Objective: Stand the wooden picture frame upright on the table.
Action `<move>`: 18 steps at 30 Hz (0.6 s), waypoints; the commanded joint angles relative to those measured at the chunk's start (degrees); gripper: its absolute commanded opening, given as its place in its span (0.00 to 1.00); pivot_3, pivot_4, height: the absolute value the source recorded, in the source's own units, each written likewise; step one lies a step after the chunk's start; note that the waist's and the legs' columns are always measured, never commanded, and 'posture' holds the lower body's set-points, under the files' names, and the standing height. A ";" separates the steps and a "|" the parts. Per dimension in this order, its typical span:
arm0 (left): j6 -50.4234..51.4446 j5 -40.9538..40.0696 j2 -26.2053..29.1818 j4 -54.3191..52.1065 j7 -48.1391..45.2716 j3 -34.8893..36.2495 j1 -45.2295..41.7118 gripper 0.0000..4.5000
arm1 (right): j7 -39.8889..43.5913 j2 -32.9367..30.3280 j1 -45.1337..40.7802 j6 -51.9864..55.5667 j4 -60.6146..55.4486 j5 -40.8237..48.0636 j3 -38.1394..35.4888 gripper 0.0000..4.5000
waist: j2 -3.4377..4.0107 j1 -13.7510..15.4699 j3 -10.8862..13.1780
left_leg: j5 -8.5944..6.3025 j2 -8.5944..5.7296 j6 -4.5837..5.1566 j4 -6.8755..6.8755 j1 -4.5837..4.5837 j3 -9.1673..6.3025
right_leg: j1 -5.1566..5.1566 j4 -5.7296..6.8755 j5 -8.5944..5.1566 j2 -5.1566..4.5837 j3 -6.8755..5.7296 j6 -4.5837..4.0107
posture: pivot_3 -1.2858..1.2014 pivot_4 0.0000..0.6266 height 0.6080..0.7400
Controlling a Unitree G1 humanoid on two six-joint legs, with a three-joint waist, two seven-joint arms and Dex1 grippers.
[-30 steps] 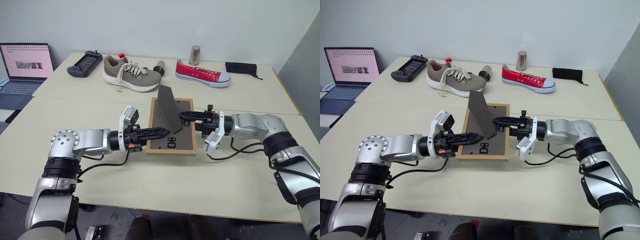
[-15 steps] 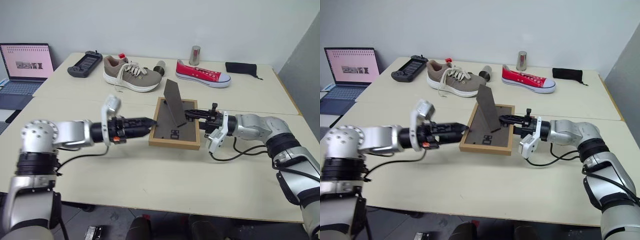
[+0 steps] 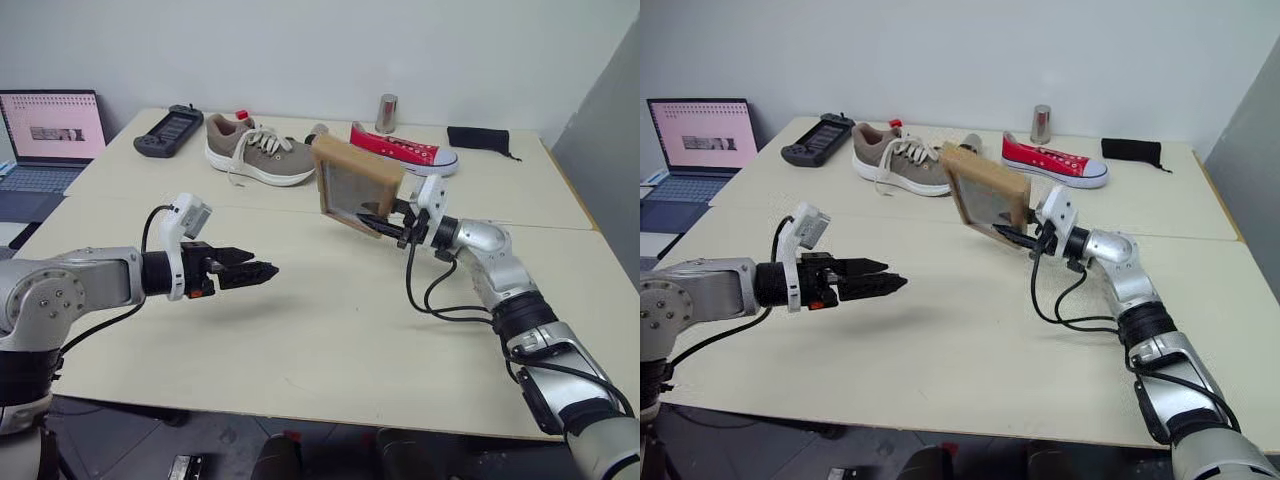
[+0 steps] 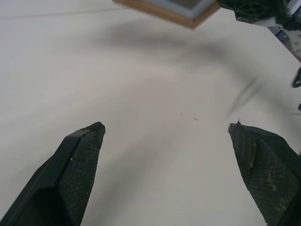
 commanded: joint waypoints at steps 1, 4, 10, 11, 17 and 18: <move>-2.70 0.57 -0.07 -5.89 -2.91 3.85 2.41 1.00 | 4.68 1.99 -2.72 10.20 -1.57 3.55 -2.70 0.29 | 0.00 0.01 0.00 | 0.00 0.00 0.00 -0.02 -0.01 -0.01 | -0.02 -0.01 -0.01 0.00 -0.02 -0.01 | 0.52 0.24 1.00; -5.02 2.41 -0.56 -8.50 -3.71 5.02 4.84 1.00 | 5.42 4.69 -3.07 11.47 0.83 2.06 -2.98 0.29 | 0.00 -0.05 0.00 | -0.01 0.00 0.01 -0.15 -0.05 0.00 | -0.13 -0.02 -0.07 0.00 -0.03 -0.03 | 0.52 0.24 1.00; -8.11 6.85 -0.05 -11.11 -4.83 5.68 8.65 1.00 | 8.34 7.16 -2.10 8.79 6.22 -2.30 -2.52 0.29 | 0.01 -0.22 0.00 | 0.00 0.00 0.01 -0.28 -0.13 0.01 | -0.26 -0.03 -0.07 0.00 -0.06 -0.04 | 0.52 0.24 1.00; -8.21 7.10 -0.04 -11.14 -4.91 5.97 9.06 1.00 | 8.97 7.03 -1.84 8.80 6.89 -2.84 -2.46 0.29 | 0.00 -0.23 0.00 | 0.00 0.00 0.01 -0.28 -0.16 0.01 | -0.29 -0.04 -0.07 0.00 -0.07 -0.04 | 0.52 0.24 1.00; -7.87 8.23 -0.65 -10.83 -5.01 6.34 9.67 1.00 | 11.14 6.91 -1.47 8.93 10.05 -5.21 -3.43 0.29 | 0.00 -0.25 0.01 | 0.00 0.00 0.01 -0.28 -0.20 0.00 | -0.33 -0.04 -0.08 0.00 -0.11 -0.03 | 0.52 0.24 1.00; -7.96 8.51 -0.78 -10.76 -5.05 6.08 9.58 1.00 | 10.99 7.13 -1.63 9.03 10.59 -5.51 -3.58 0.29 | 0.00 -0.26 0.00 | 0.00 0.01 0.01 -0.28 -0.20 0.00 | -0.33 -0.04 -0.08 0.00 -0.11 -0.03 | 0.52 0.24 1.00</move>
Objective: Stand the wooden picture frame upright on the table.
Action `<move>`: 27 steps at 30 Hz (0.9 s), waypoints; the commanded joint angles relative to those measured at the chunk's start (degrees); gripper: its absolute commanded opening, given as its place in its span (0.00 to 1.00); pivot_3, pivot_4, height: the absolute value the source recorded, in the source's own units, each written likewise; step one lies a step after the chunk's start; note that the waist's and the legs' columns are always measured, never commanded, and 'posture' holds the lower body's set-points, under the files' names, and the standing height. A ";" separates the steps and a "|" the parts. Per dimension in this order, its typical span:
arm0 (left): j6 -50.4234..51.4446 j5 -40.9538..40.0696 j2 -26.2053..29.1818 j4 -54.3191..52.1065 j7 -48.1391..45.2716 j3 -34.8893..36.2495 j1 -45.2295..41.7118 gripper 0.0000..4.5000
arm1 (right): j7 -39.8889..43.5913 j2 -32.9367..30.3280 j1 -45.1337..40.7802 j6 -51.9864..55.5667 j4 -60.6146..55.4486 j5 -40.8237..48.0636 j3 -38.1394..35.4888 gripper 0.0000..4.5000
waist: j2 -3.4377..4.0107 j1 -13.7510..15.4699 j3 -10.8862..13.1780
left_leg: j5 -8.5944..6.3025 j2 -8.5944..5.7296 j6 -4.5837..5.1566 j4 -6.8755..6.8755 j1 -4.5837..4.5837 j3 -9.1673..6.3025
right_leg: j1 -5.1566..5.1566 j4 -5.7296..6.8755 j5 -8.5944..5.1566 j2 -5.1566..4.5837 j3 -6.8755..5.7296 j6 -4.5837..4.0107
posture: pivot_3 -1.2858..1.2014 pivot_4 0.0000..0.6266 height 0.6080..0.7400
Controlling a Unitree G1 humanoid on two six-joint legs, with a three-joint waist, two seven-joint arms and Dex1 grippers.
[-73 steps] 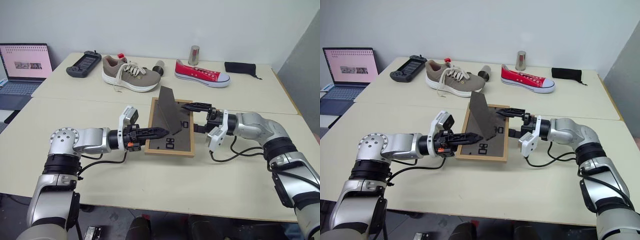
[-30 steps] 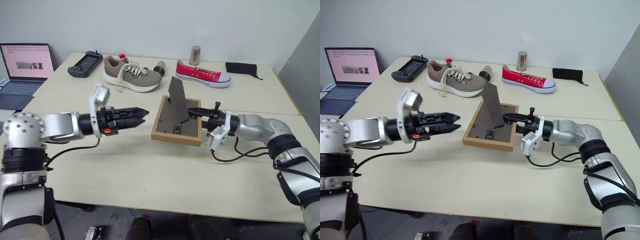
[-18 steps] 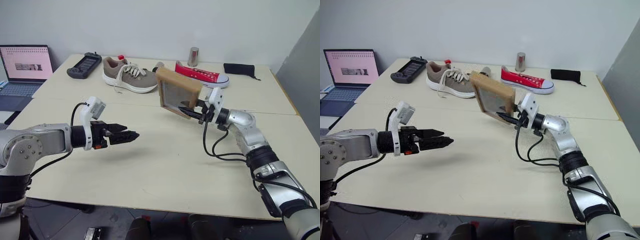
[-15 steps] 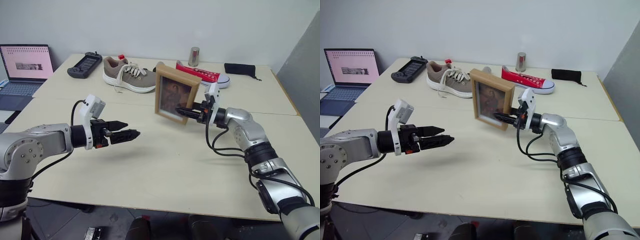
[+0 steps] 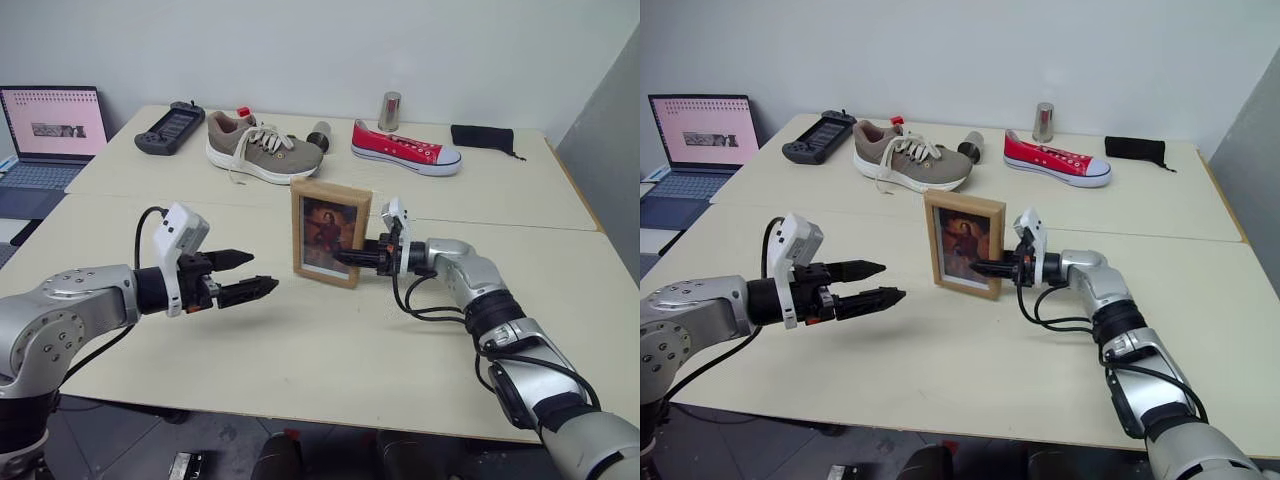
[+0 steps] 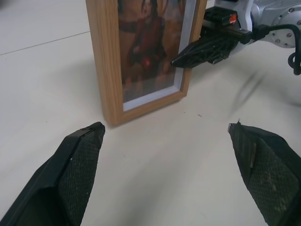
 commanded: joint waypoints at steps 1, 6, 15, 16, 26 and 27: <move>-1.17 1.50 -0.18 -1.40 -0.29 1.18 -0.38 1.00 | 0.86 0.35 -1.20 -0.41 0.53 -0.81 -2.81 0.29 | 0.00 -0.01 0.00 | 0.00 0.00 0.00 0.00 0.00 0.00 | 0.00 0.00 0.00 0.00 0.00 0.00 | 0.52 0.24 1.00; -0.99 2.22 -1.20 -0.86 -0.04 1.03 -1.58 1.00 | 0.24 1.12 -1.43 0.97 1.88 -1.52 -4.37 0.29 | 0.00 -0.03 0.00 | 0.00 0.00 0.01 -0.01 0.01 0.00 | 0.01 0.01 0.00 0.00 -0.01 0.00 | 0.52 0.24 1.00; -1.94 5.89 -1.63 0.98 -1.89 -0.61 -3.16 1.00 | 0.78 0.47 0.46 1.38 -0.41 -3.45 -5.24 0.63 | 0.00 -0.03 0.00 | 0.01 0.00 0.01 -0.01 0.00 -0.01 | 0.01 0.00 0.00 0.00 -0.03 0.00 | 0.52 0.24 1.00; -1.94 6.13 -1.73 1.01 -2.06 -0.73 -3.32 1.00 | 0.83 0.41 0.62 1.50 -0.62 -3.56 -5.38 0.67 | 0.00 -0.04 0.00 | 0.01 0.00 0.01 -0.02 0.00 -0.01 | 0.01 0.00 0.00 0.00 -0.03 0.00 | 0.52 0.24 1.00; -4.97 12.47 -2.68 7.51 -3.38 -3.12 -5.70 1.00 | 1.67 -16.40 14.92 3.77 -24.40 -5.30 -7.21 0.99 | 0.00 1.36 0.00 | 0.01 -0.05 0.01 -0.10 -0.04 -0.02 | 0.00 -0.09 -0.01 -0.05 -0.06 0.01 | 0.52 0.24 1.00; -5.67 13.18 -2.84 8.69 -3.59 -2.97 -5.93 1.00 | 0.47 -18.05 16.11 6.35 -28.45 -4.36 -8.37 0.99 | 0.00 1.38 0.00 | 0.01 -0.04 0.01 -0.15 -0.05 -0.02 | -0.02 -0.09 -0.01 -0.05 -0.06 0.01 | 0.52 0.24 1.00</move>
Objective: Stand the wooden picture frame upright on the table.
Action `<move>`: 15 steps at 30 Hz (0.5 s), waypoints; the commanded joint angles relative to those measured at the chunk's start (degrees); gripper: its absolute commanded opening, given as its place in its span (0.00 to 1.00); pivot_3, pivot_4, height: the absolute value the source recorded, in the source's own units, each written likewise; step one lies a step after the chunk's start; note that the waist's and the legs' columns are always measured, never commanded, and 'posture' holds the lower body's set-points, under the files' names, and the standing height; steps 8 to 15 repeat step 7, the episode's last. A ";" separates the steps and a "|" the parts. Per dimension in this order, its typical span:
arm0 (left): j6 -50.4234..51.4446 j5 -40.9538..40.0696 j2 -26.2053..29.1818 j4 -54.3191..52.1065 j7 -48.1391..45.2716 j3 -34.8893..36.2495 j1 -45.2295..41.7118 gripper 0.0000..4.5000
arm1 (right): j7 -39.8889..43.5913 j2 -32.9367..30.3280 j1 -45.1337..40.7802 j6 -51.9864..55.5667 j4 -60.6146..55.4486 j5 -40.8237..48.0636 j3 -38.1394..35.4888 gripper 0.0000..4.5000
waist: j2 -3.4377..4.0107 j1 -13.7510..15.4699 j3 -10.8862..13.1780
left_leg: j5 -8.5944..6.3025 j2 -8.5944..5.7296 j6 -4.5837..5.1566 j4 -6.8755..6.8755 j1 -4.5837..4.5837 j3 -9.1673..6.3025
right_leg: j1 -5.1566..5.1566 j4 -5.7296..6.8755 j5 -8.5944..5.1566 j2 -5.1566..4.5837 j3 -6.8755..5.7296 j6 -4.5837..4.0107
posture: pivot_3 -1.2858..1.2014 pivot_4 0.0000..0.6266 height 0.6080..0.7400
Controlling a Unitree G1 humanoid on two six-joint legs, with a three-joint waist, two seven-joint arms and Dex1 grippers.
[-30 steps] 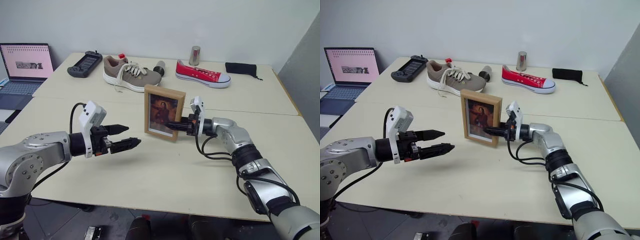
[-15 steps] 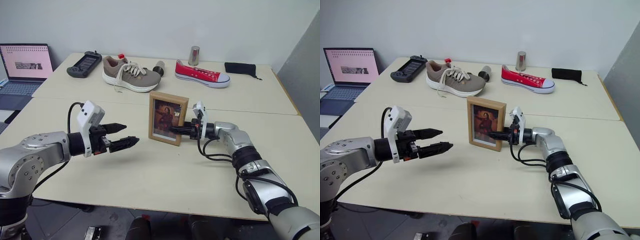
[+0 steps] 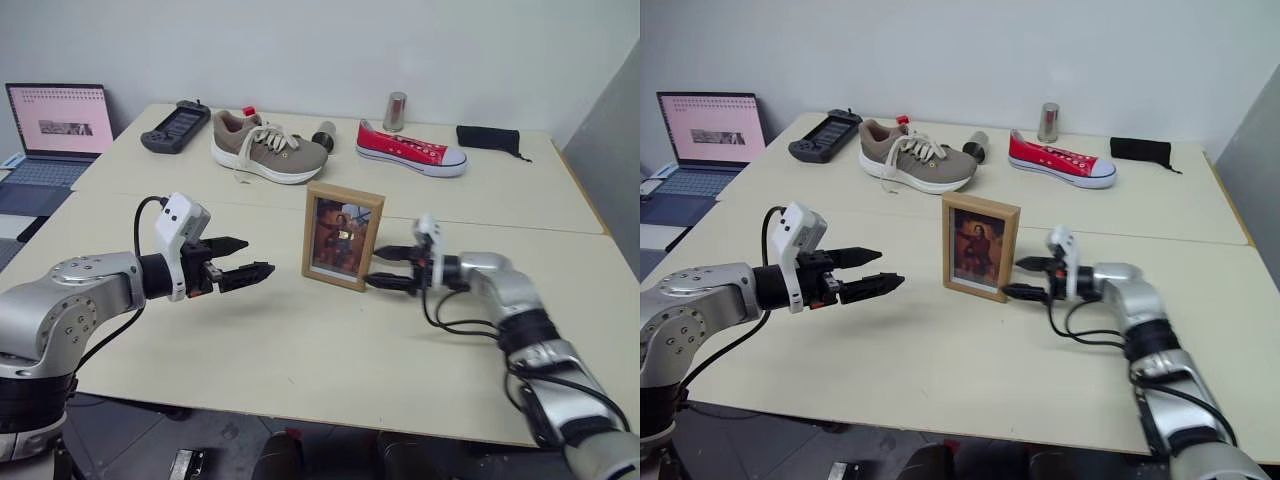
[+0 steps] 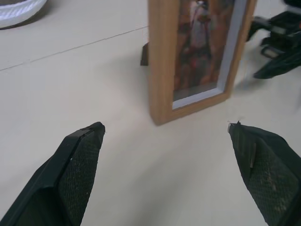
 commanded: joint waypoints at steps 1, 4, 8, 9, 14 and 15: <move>-3.17 2.17 -0.31 2.01 -1.33 0.82 -1.20 1.00 | -2.33 -3.64 1.77 4.89 -13.02 2.40 -3.96 0.99 | 0.00 -0.18 0.00 | 0.00 0.01 0.00 0.00 0.00 0.00 | -0.01 0.00 0.00 0.01 0.00 0.00 | 0.52 0.24 1.00; -4.61 3.11 -1.28 4.71 -1.40 1.70 -2.46 1.00 | -5.50 -6.08 3.89 12.59 -23.88 5.90 -7.19 0.99 | 0.06 -0.55 0.03 | 0.08 0.02 0.12 -0.16 0.01 0.07 | -0.13 0.03 -0.01 0.01 0.04 -0.01 | 0.52 0.24 1.00; -5.81 4.12 -2.01 6.22 -2.29 1.09 -3.71 1.00 | -9.53 -6.44 5.70 18.77 -31.46 9.03 -9.37 0.99 | 0.05 -0.58 0.03 | 0.15 0.05 0.22 -0.23 0.03 0.07 | -0.17 0.06 -0.01 0.03 0.01 -0.01 | 0.52 0.24 1.00; -5.81 4.12 -2.01 6.22 -2.29 1.09 -3.71 1.00 | -9.53 -6.44 5.70 18.77 -31.46 9.03 -9.37 0.99 | 0.05 -0.58 0.03 | 0.15 0.05 0.22 -0.23 0.03 0.07 | -0.17 0.06 -0.01 0.03 0.01 -0.01 | 0.52 0.24 1.00; -5.81 4.12 -2.01 6.22 -2.29 1.09 -3.71 1.00 | -9.53 -6.44 5.70 18.77 -31.46 9.03 -9.37 0.99 | 0.05 -0.58 0.03 | 0.15 0.05 0.22 -0.23 0.03 0.07 | -0.17 0.06 -0.01 0.03 0.01 -0.01 | 0.52 0.24 1.00; -5.81 4.12 -2.01 6.22 -2.29 1.09 -3.71 1.00 | -9.53 -6.44 5.70 18.77 -31.46 9.03 -9.37 0.99 | 0.05 -0.58 0.03 | 0.15 0.05 0.22 -0.23 0.03 0.07 | -0.17 0.06 -0.01 0.03 0.01 -0.01 | 0.52 0.24 1.00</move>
